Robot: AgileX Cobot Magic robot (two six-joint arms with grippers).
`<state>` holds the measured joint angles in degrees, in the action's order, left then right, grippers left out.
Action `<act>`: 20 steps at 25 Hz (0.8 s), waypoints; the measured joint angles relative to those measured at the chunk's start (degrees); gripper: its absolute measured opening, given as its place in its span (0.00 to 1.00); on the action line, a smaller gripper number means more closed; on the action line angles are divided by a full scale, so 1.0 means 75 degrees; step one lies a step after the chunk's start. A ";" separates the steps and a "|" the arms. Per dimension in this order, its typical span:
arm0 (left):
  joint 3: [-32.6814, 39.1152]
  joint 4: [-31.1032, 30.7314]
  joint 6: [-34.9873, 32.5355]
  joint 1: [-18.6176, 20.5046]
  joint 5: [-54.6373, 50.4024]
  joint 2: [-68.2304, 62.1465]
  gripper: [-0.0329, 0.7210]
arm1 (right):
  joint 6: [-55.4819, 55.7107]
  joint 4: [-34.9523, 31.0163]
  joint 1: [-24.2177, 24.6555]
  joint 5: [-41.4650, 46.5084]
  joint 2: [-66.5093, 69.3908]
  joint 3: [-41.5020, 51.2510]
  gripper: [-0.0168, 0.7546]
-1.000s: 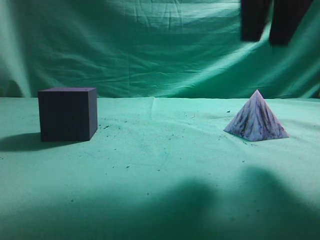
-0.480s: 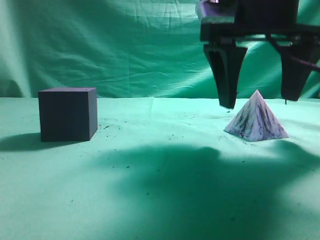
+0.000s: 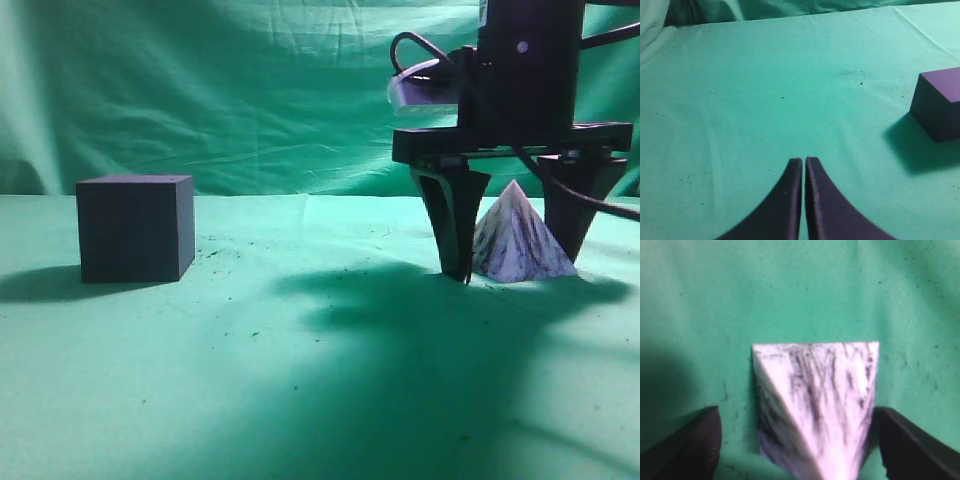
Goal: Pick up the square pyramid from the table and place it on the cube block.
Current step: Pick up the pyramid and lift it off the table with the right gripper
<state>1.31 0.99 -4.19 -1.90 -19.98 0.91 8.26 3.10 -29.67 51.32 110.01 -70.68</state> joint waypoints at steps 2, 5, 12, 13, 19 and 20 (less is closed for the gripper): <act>0.0000 0.0000 0.0000 0.0000 0.0000 0.0000 0.04 | 0.0000 0.0000 0.0000 -0.0051 0.0035 -0.0012 0.80; 0.0000 0.0000 0.0000 0.0000 0.0000 0.0000 0.04 | 0.0000 -0.0031 0.0000 -0.0037 0.0099 -0.0065 0.80; 0.0000 0.0000 0.0000 0.0000 0.0000 0.0000 0.04 | 0.0016 -0.0151 0.0000 0.0020 0.0130 -0.0108 0.51; 0.0000 0.0000 0.0000 0.0000 0.0000 0.0000 0.04 | 0.0047 -0.0151 0.0000 0.0059 0.0130 -0.0124 0.53; 0.0000 0.0000 0.0000 0.0000 0.0000 0.0000 0.04 | 0.0079 -0.0058 0.0000 0.0131 0.0027 -0.0136 0.53; 0.0000 0.0000 0.0000 0.0000 0.0000 0.0000 0.04 | 0.0079 -0.0005 0.0000 0.0240 -0.0031 -0.0200 0.53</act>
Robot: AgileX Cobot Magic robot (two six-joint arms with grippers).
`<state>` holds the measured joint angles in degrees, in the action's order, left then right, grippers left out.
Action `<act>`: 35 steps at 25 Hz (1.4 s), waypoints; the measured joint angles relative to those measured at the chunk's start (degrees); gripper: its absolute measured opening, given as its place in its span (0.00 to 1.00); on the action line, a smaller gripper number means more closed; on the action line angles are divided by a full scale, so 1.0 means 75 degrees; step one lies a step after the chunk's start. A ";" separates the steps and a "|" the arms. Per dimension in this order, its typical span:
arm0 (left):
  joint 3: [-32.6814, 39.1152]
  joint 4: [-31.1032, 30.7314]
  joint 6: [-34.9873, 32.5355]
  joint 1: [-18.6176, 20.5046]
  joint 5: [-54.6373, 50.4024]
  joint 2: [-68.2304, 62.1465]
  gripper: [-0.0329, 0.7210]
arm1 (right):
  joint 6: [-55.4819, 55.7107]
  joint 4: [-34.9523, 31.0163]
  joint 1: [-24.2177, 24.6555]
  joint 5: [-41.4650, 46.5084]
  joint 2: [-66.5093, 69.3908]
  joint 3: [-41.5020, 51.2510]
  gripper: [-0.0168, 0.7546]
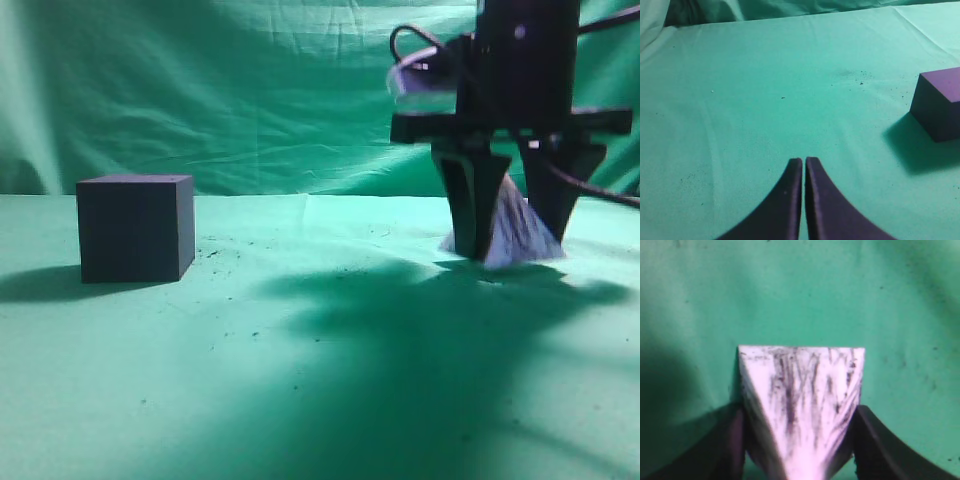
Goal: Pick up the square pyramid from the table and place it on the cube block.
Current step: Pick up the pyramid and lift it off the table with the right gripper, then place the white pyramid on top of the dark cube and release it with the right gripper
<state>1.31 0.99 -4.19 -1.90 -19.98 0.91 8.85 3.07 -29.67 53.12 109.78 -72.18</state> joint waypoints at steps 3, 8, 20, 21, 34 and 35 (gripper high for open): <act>0.0000 0.0000 0.0000 0.0000 0.0000 0.0000 0.04 | -0.0073 0.0059 0.0018 0.0506 -0.0344 -0.0515 0.53; 0.0000 0.0000 0.0000 0.0000 0.0000 0.0000 0.04 | -0.0319 0.0092 -0.0124 0.1911 -0.0753 -0.2168 0.53; 0.0000 0.0000 0.0000 0.0000 0.0000 0.0000 0.04 | -0.0409 -0.0433 -0.2112 0.2399 0.0045 -0.4688 0.53; 0.0000 0.0000 0.0000 0.0000 0.0000 0.0000 0.04 | -0.0409 -0.0451 -0.2251 0.2416 0.0217 -0.4836 0.53; 0.0000 0.0000 0.0000 0.0000 0.0000 0.0000 0.04 | -0.0409 -0.0541 -0.2856 0.2409 0.2283 -0.6104 0.53; 0.0000 0.0000 0.0000 0.0000 0.0000 0.0000 0.04 | -0.0409 -0.0541 -0.2856 0.2409 0.2331 -0.6121 0.53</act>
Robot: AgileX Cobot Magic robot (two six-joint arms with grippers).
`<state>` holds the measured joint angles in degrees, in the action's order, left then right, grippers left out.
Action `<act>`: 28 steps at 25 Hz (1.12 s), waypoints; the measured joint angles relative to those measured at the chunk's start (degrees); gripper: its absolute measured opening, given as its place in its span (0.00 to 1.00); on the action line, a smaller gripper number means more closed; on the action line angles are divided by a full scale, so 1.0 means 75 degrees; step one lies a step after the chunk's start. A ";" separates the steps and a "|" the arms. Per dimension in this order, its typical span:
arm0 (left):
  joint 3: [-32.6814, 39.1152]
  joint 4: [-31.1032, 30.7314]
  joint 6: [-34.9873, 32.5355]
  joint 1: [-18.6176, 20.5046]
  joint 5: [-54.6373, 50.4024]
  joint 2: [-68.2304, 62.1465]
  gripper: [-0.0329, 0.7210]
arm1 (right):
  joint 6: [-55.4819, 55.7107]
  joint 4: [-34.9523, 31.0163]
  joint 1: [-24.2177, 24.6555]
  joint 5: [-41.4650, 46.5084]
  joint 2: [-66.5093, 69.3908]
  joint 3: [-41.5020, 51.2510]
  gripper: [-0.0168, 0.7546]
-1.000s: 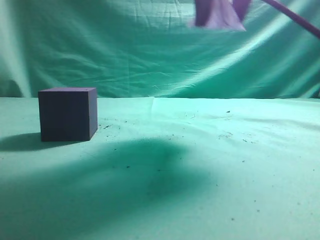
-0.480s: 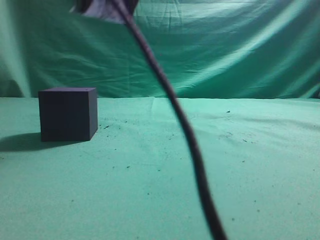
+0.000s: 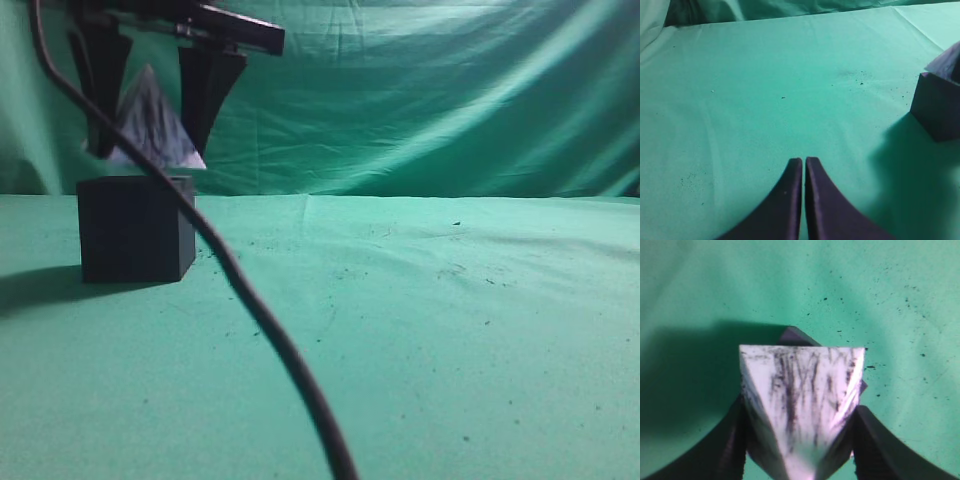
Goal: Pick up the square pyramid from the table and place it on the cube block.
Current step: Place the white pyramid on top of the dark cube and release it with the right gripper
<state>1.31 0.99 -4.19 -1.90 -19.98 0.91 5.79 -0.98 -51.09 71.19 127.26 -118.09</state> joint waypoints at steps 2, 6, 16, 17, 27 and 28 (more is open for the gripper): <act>0.0000 0.0000 0.0000 0.0000 0.0000 0.0000 0.04 | 0.0000 0.0000 0.0000 0.0000 0.0100 -0.0014 0.53; 0.0000 0.0000 0.0000 0.0000 0.0000 0.0000 0.04 | 0.0000 0.0062 -0.0013 0.0000 0.0191 -0.0014 0.53; 0.0000 0.0000 0.0000 0.0000 0.0000 0.0000 0.04 | 0.0000 0.0247 -0.0028 0.0003 0.0260 -0.0299 0.73; 0.0000 0.0000 0.0000 0.0000 0.0000 0.0000 0.04 | 0.0000 0.0247 -0.0028 0.0003 0.0290 -0.0419 0.80; 0.0000 0.0000 0.0000 0.0000 0.0000 0.0000 0.04 | 0.0000 0.0033 -0.0028 0.0070 -0.1214 -0.1209 0.50; 0.0000 0.0000 0.0000 0.0000 0.0000 0.0000 0.04 | 0.0000 0.0033 -0.0028 0.0089 -0.1520 -0.1223 0.38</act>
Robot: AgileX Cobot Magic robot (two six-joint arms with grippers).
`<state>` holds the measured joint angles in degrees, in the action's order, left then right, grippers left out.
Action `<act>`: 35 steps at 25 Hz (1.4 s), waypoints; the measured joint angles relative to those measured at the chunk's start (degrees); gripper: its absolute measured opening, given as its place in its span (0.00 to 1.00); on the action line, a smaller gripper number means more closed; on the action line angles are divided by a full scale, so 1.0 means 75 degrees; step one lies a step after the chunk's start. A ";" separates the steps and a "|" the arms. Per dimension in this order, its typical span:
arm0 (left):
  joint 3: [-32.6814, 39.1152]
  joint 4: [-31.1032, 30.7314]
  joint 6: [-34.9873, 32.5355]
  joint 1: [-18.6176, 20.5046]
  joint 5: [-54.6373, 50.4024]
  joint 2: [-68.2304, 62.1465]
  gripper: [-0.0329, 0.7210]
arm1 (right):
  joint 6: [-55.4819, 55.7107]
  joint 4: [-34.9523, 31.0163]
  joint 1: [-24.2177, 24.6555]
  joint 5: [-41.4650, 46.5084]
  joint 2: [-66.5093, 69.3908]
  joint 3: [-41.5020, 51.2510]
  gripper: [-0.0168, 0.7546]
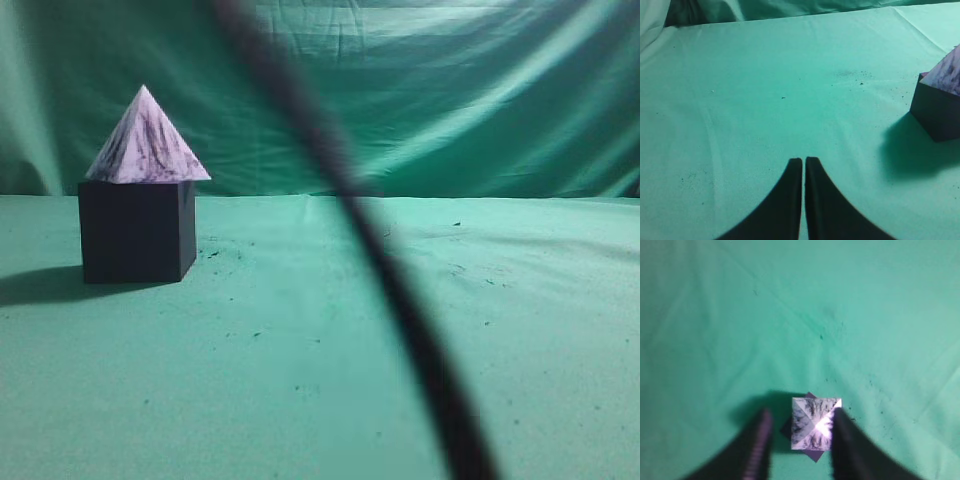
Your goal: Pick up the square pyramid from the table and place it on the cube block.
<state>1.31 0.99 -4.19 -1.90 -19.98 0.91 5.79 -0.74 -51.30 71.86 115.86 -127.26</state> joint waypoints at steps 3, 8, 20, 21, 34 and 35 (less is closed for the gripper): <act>0.0000 0.0000 0.0000 0.0000 0.0000 0.0000 0.04 | 0.0000 0.0000 0.0000 0.0029 -0.0986 0.0089 0.11; 0.0000 0.0000 0.0000 0.0000 0.0000 0.0000 0.04 | 0.0122 0.0509 0.0000 0.0056 -0.2979 0.1477 0.11; 0.0000 0.0000 0.0000 0.0000 0.0000 0.0000 0.04 | 0.0690 0.1410 0.0000 0.0117 -0.7379 0.6428 0.11; 0.0000 0.0000 0.0000 0.0000 0.0000 0.0000 0.04 | 0.0690 0.1421 0.0000 0.0059 -0.7766 0.6718 0.11; 0.0000 0.0000 0.0000 0.0000 0.0000 0.0000 0.04 | 0.0527 0.1486 0.0000 0.0193 -1.0939 0.8423 0.11; 0.0000 0.0000 0.0000 0.0000 0.0000 0.0000 0.04 | 0.0443 0.1493 0.0000 0.0193 -1.1076 0.8493 0.11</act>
<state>1.31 0.99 -4.19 -1.90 -19.98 0.91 9.11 10.46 -51.30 73.31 32.79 -63.57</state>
